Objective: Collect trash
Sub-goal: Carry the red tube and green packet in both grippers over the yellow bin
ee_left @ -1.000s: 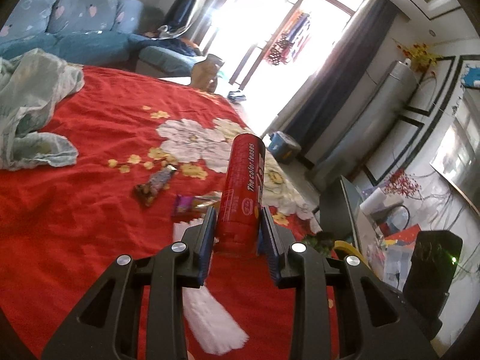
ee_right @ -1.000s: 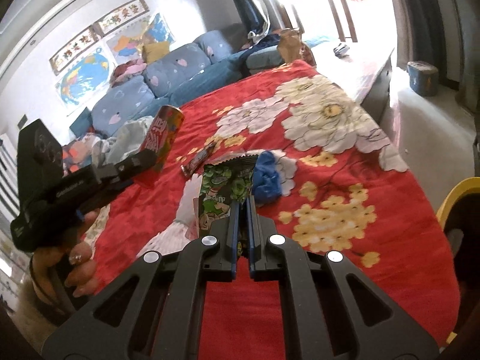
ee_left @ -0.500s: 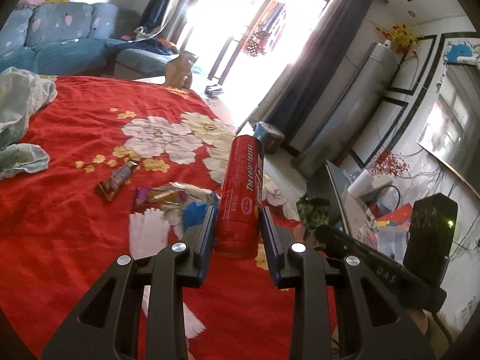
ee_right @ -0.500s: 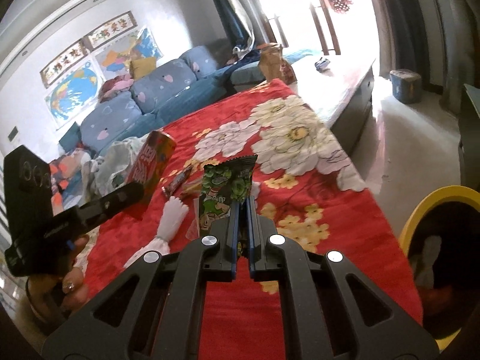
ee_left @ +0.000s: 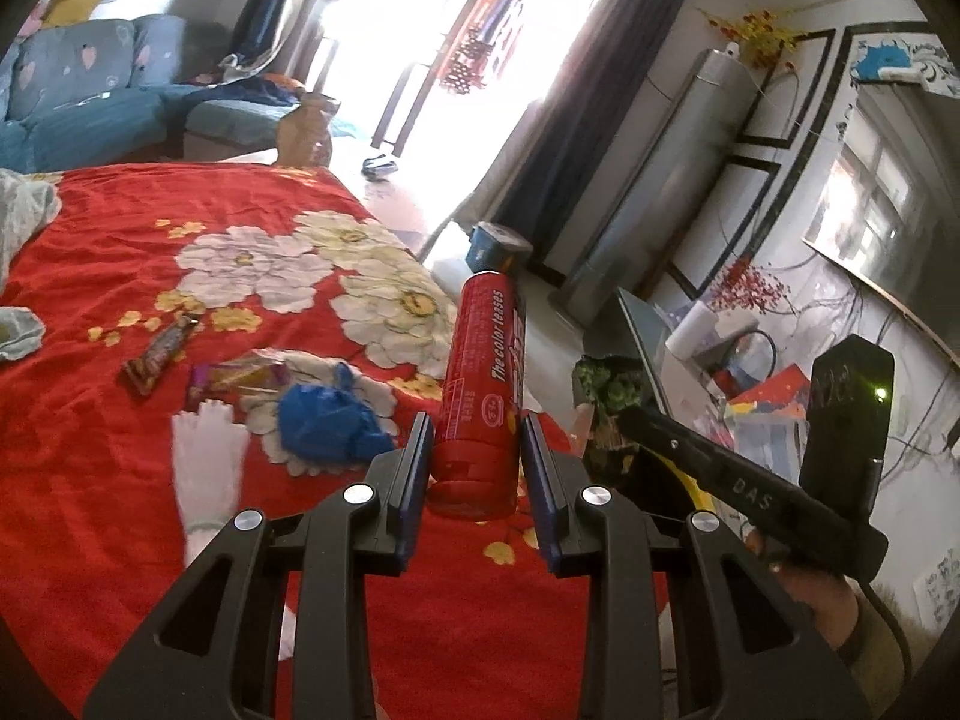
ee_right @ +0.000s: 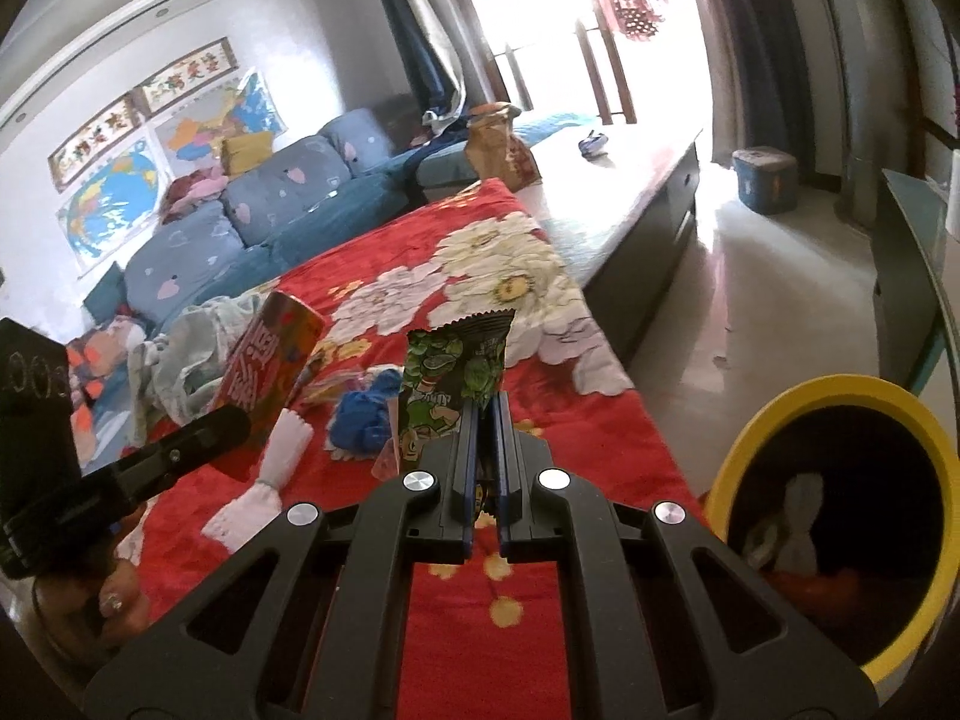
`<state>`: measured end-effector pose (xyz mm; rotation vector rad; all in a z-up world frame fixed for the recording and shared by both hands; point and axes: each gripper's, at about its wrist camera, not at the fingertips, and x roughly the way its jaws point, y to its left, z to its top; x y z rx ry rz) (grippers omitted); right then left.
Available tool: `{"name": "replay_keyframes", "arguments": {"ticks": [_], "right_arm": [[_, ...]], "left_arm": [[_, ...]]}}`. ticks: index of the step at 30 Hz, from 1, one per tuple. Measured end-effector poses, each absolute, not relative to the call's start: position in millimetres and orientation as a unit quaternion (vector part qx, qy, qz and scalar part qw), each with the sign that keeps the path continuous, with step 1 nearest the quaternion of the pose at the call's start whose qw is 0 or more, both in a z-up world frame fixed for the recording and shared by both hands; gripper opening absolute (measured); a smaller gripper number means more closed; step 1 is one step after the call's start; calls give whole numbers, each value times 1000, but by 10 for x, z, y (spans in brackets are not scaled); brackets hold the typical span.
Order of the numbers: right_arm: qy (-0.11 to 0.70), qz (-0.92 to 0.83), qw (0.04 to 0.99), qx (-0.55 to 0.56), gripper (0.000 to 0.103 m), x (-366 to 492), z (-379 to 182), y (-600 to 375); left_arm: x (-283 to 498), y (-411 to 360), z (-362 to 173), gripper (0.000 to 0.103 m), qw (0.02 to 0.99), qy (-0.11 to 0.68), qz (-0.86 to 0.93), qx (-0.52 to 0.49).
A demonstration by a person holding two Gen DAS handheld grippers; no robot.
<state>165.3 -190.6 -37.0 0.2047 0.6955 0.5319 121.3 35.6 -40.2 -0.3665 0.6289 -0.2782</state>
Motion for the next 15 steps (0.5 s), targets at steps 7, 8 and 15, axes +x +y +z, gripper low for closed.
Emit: {"name": "replay_keyframes", "arguments": {"ticks": [7,8,15], "right_arm": [[334,230,908,102,2,1661,-388,-2147],[335,227,909,103,2,1660,-389,-2179],[335,203,913,113,2,1673,-421,-2413]], "left_arm": [[1242,139,-406,29,924,311,-154,-162],[1247,101,-406,29,923,312,-156,-160],[1278,-73,-436,29,921,318,-171,-144]]}}
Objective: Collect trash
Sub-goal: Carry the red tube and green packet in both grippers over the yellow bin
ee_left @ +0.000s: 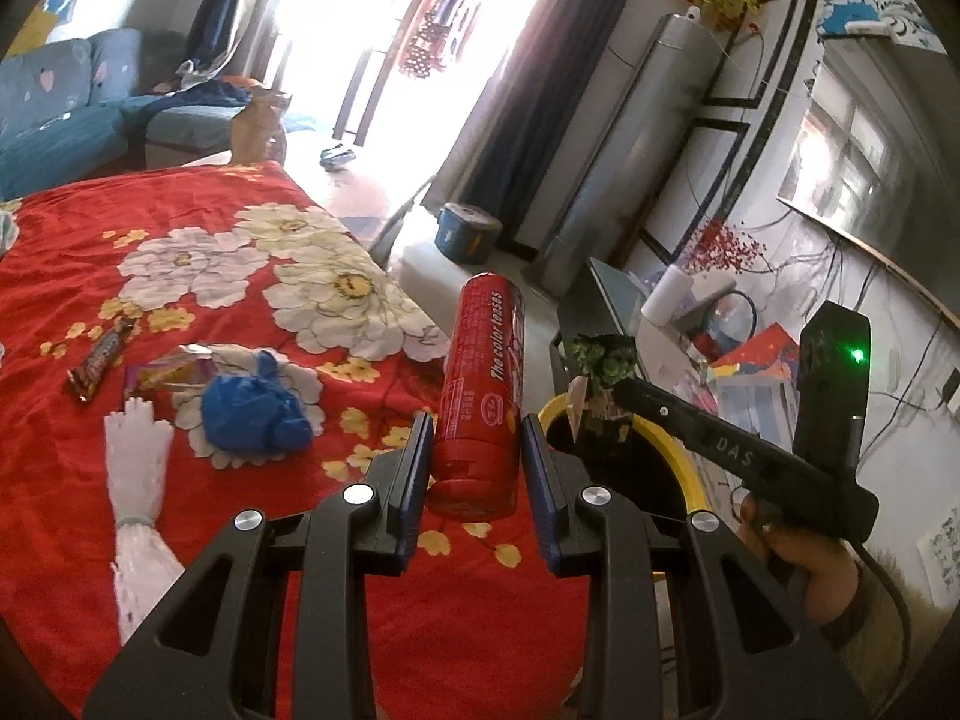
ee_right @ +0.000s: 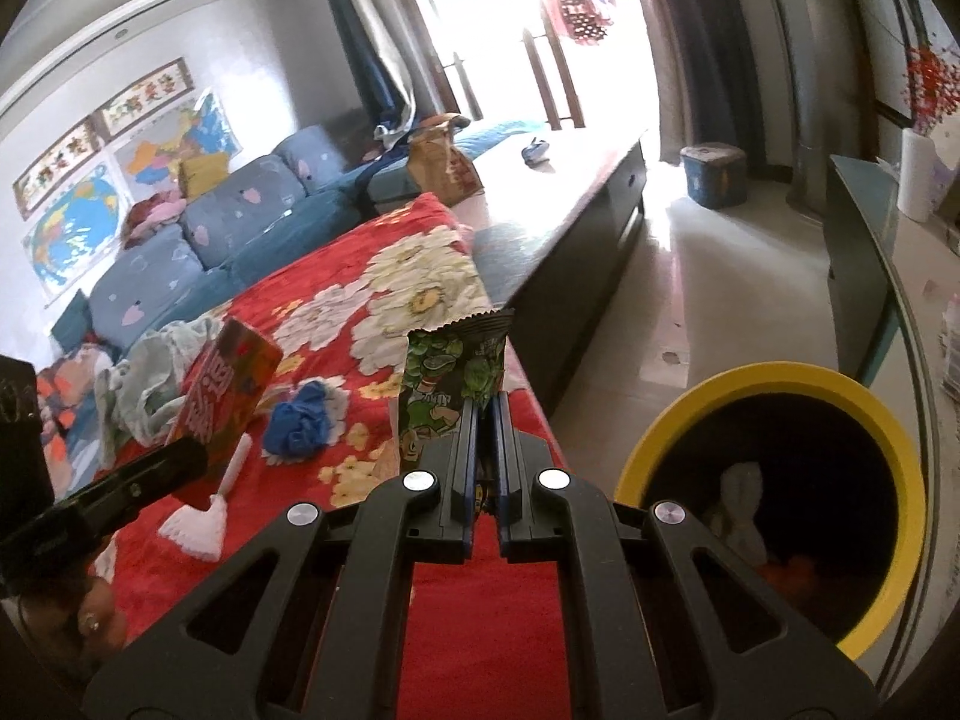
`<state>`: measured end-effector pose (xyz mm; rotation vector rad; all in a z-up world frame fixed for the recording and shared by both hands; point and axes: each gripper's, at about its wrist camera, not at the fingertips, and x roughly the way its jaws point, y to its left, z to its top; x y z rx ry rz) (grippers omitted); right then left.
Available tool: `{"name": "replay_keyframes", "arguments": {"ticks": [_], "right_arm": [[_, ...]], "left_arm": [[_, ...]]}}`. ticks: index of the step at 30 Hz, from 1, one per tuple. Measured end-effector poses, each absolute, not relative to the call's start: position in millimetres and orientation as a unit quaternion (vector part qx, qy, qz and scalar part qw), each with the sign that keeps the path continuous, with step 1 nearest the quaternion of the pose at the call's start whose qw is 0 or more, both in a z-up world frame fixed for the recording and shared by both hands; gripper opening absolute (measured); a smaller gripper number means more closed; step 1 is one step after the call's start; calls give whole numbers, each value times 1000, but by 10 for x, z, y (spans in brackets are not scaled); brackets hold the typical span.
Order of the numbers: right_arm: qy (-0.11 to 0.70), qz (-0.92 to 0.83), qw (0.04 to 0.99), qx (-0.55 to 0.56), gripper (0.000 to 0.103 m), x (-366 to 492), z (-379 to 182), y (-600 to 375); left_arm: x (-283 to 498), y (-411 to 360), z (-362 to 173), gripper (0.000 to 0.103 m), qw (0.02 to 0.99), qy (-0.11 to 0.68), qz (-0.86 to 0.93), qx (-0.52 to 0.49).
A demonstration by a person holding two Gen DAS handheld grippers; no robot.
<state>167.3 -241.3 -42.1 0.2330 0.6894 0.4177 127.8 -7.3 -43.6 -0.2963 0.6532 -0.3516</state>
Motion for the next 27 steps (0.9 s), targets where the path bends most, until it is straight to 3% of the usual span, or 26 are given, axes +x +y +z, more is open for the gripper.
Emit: {"name": "replay_keyframes", "arguments": {"ticks": [27], "right_arm": [[338,112,920,163,2,1769,-562,-3236]], "left_arm": [[1284,-754,-559,29,911,337,-223,-84]]}}
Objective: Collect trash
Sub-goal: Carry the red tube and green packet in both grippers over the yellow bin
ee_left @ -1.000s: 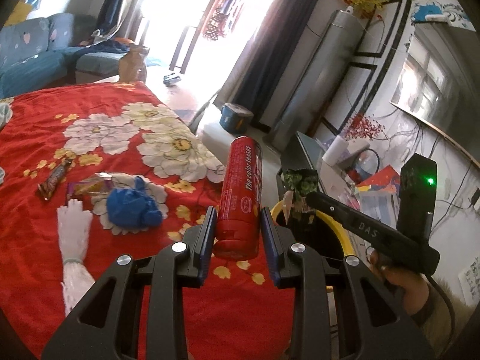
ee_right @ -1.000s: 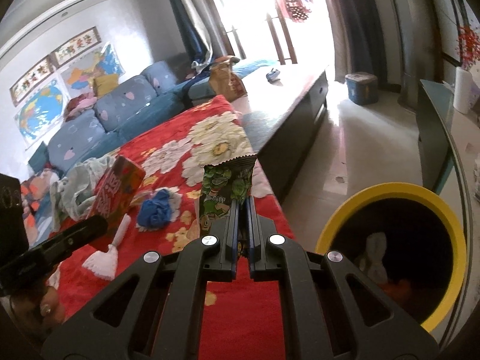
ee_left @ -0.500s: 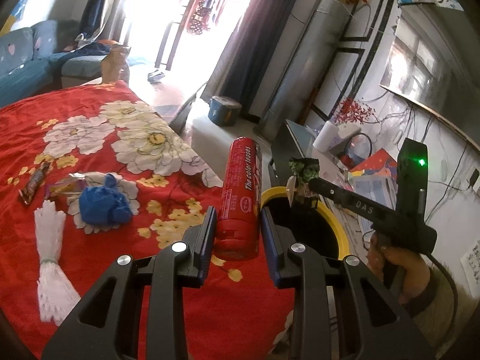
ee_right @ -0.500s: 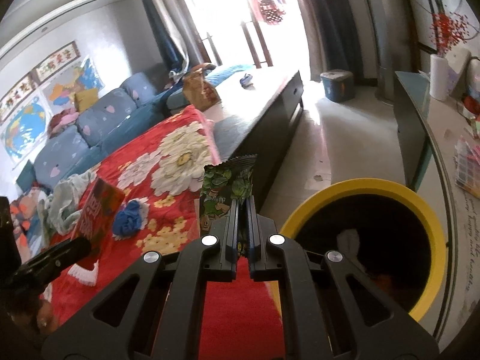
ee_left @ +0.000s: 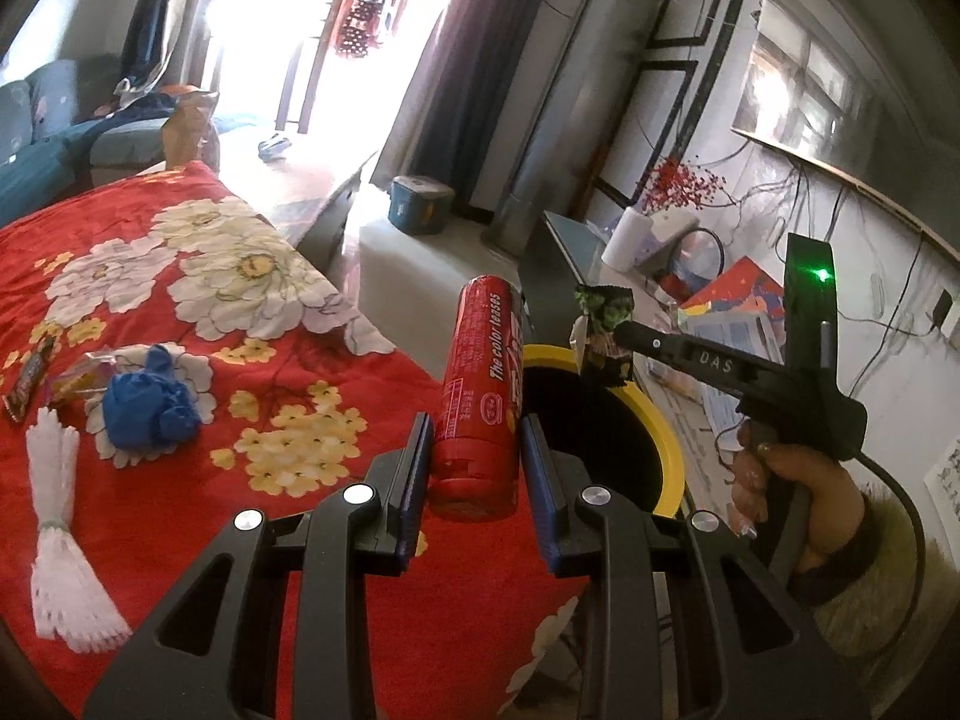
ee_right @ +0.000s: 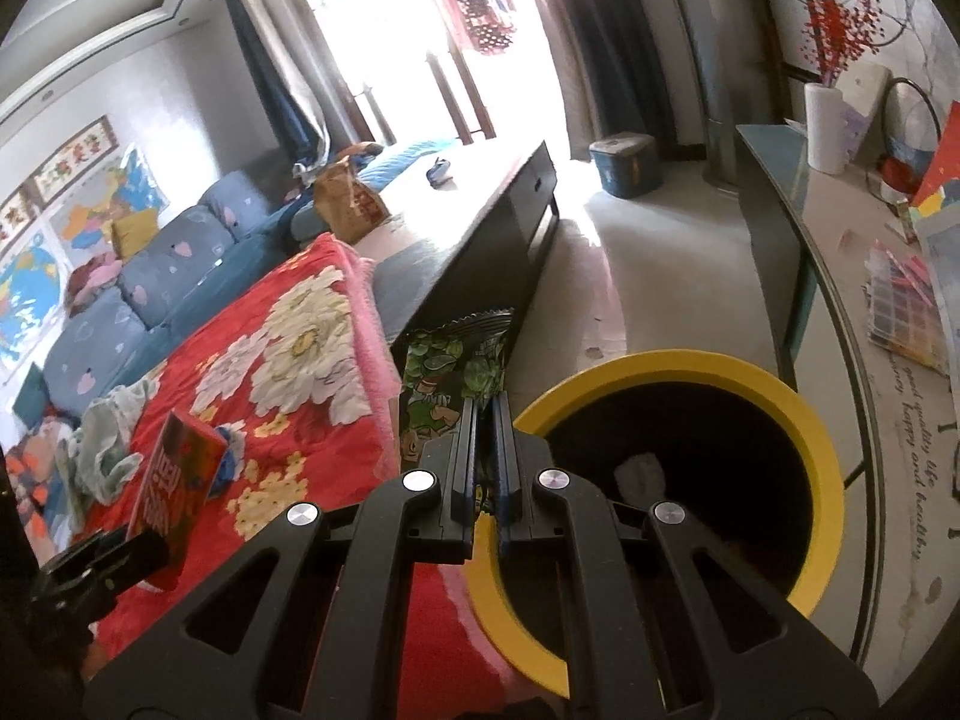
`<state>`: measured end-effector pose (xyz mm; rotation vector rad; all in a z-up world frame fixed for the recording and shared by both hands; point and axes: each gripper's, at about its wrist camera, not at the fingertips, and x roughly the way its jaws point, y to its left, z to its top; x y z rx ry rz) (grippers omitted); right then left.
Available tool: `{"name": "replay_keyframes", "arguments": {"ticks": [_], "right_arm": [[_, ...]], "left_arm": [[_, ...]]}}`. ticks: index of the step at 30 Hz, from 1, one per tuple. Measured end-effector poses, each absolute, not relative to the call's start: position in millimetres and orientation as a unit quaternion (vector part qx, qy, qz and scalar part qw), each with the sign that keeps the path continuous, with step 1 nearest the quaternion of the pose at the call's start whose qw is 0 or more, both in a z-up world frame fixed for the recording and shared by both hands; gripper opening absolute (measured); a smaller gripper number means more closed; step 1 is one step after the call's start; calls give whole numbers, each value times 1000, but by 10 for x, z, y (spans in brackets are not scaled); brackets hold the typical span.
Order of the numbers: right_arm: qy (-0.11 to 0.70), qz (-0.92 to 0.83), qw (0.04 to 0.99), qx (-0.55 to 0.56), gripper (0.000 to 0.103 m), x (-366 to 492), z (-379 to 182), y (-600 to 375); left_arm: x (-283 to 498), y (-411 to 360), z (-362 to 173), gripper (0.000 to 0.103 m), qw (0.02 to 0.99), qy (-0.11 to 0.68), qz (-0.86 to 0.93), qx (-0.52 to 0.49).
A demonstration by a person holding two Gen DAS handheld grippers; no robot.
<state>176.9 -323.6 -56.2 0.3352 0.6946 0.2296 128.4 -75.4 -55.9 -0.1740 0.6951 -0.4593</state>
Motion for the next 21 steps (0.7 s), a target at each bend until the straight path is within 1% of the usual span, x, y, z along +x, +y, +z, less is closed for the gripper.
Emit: {"name": "replay_keyframes", "arguments": {"ticks": [21], "right_arm": [[351,41,914,202,2,1825,-799,-3816]], "left_arm": [[1366,-1451,-738,29,892,363,-266,-21]]}}
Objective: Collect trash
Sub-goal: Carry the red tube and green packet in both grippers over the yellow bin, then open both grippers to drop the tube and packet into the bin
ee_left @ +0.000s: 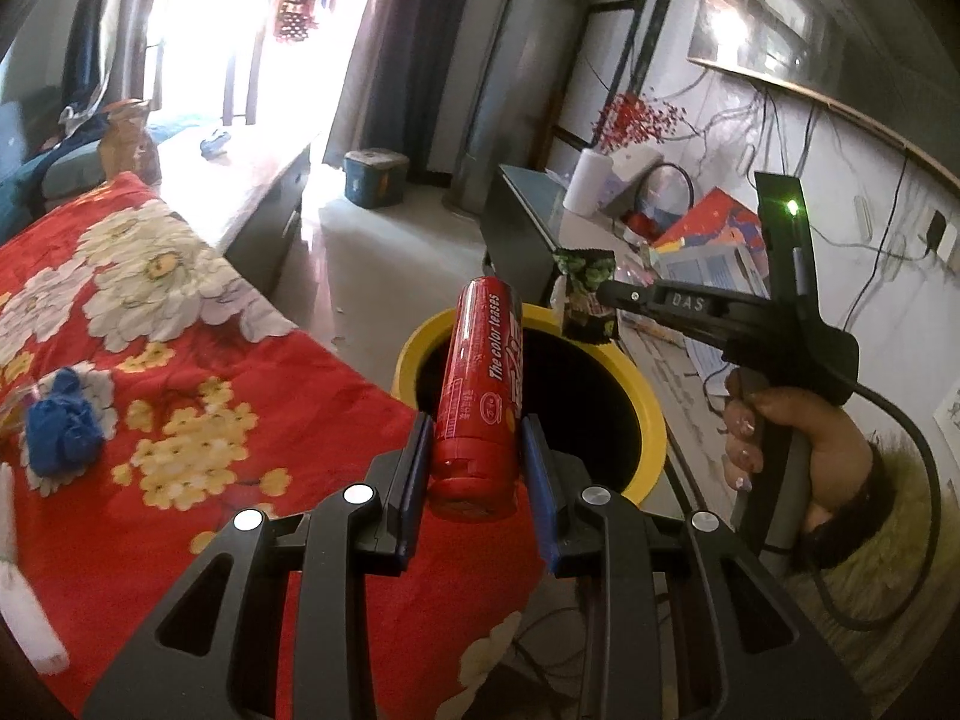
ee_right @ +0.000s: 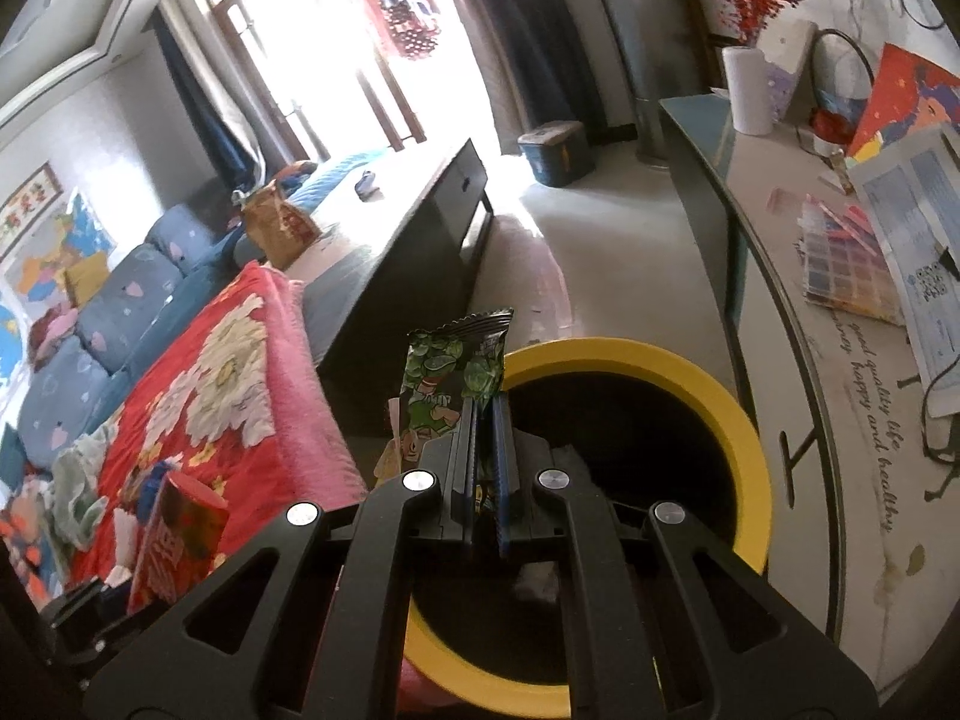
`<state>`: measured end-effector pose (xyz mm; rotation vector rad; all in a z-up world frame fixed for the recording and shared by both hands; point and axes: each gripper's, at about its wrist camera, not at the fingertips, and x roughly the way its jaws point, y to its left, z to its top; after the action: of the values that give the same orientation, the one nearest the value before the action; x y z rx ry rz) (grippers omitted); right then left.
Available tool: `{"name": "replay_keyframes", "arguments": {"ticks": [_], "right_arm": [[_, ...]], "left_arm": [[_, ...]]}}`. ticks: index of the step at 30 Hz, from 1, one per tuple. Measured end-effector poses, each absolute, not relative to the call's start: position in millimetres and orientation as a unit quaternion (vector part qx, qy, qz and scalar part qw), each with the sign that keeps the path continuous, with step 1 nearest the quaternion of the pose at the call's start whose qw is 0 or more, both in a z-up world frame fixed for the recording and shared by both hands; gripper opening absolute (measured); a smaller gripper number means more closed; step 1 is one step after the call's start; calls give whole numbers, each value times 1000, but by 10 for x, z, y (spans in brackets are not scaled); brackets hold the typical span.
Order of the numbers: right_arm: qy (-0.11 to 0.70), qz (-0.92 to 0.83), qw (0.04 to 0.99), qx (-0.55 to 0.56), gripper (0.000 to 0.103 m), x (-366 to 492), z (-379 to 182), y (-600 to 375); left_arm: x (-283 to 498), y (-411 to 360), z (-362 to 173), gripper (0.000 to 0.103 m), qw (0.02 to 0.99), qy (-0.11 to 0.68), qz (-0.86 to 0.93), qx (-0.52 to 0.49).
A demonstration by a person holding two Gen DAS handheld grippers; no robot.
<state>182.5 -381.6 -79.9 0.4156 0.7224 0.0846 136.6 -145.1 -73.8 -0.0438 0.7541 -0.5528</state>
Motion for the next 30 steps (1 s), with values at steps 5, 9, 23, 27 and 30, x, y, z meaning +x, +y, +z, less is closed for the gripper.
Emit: {"name": "replay_keyframes", "arguments": {"ticks": [5,9,23,27,30], "right_arm": [[360,31,909,209,2,1842,-875,-3921],[367,22,905,213,2,1850,-956,-4013],[390,5,893,224,3,1874,-1172,-4174],[394,2,890,229,4,1882,-1219,-4213],[397,-3,887,237,6,1890,-1245,-4260]], "left_arm": [[1402,-1613,-812,28,887,372,-273,-8],[1445,-1716,-872,29,883,380,-275,-1],[1647,-2014,-1121,29,869,408,-279,12],[1722,-2090,-1183,29,866,415,-279,12],[1766,-2168,-1213,29,864,418,-281,13]]}}
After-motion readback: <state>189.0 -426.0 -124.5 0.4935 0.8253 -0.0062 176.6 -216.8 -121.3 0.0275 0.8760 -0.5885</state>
